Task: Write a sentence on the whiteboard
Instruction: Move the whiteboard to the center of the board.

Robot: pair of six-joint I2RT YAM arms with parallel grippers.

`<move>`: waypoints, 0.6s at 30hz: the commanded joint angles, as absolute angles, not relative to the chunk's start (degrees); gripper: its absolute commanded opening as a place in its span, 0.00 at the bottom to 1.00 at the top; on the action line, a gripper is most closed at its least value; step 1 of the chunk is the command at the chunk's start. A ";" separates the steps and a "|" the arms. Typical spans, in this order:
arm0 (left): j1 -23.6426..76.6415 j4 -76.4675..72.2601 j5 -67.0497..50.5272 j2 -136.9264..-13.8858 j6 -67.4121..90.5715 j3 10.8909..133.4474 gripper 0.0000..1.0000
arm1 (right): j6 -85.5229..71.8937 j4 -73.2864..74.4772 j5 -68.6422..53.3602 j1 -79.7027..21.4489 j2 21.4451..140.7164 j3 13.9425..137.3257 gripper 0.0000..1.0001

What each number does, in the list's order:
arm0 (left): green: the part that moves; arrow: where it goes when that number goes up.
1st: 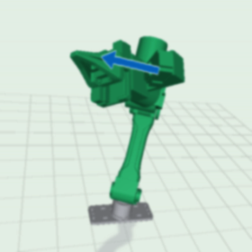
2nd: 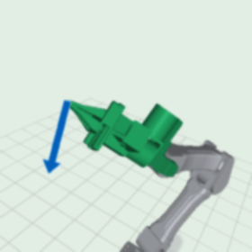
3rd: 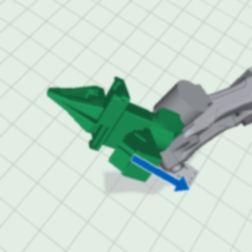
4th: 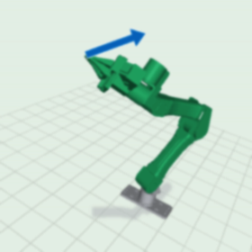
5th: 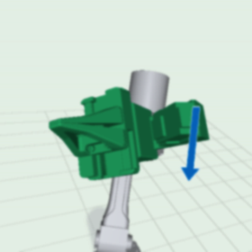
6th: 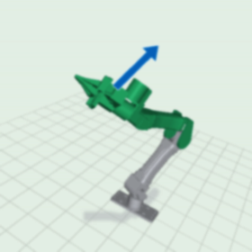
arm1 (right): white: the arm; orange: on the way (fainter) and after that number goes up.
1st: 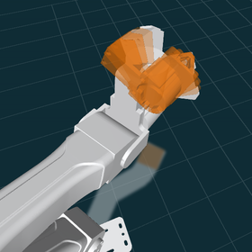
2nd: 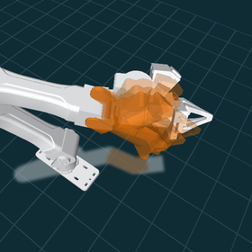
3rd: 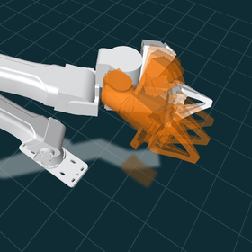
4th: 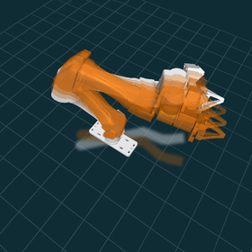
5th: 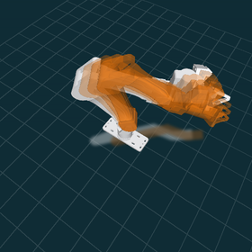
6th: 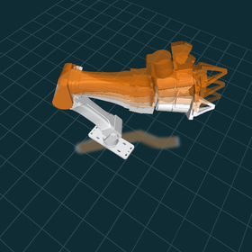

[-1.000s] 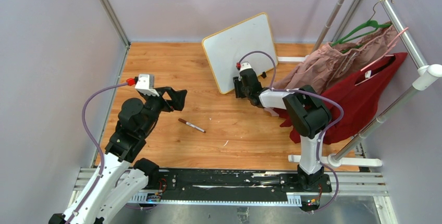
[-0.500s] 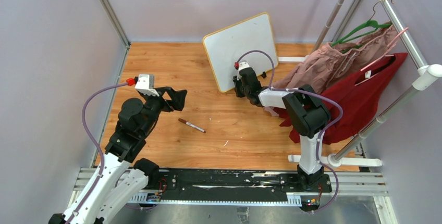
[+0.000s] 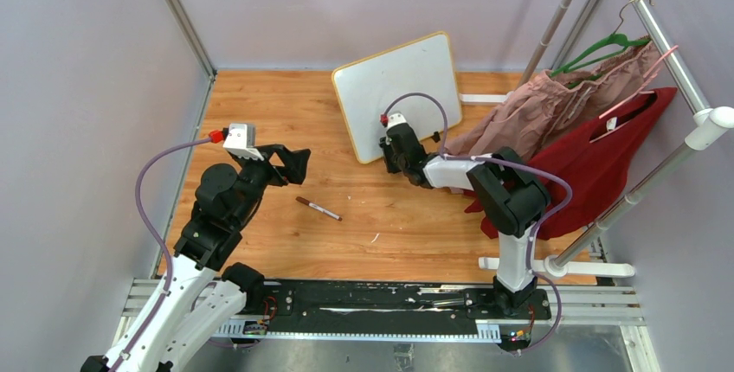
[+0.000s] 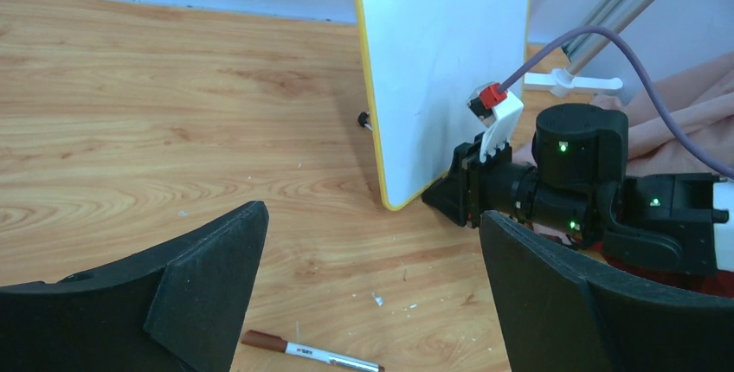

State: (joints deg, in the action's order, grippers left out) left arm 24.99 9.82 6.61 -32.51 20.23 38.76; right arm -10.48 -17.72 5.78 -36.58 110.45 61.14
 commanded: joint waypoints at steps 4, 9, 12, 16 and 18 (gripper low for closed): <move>25.32 7.83 6.11 -31.93 21.00 38.05 0.99 | -16.22 -15.14 11.13 -42.90 108.15 57.61 0.00; 25.34 7.74 5.81 -32.02 21.34 37.81 0.99 | -20.99 -15.11 15.17 -46.77 107.98 55.81 0.00; 25.37 7.76 5.80 -32.16 21.49 37.71 0.99 | -23.75 -14.02 18.74 -49.17 108.32 56.10 0.00; 25.38 7.73 5.55 -32.10 21.70 37.71 0.99 | -27.42 -11.03 22.25 -52.11 109.10 57.99 0.00; 25.38 7.79 5.54 -32.05 21.79 37.73 0.99 | -28.63 -9.57 23.65 -53.38 109.52 59.44 0.00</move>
State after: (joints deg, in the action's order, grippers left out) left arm 24.99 9.47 6.33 -32.51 21.47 38.44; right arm -21.85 -16.32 20.69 -49.89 108.47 57.84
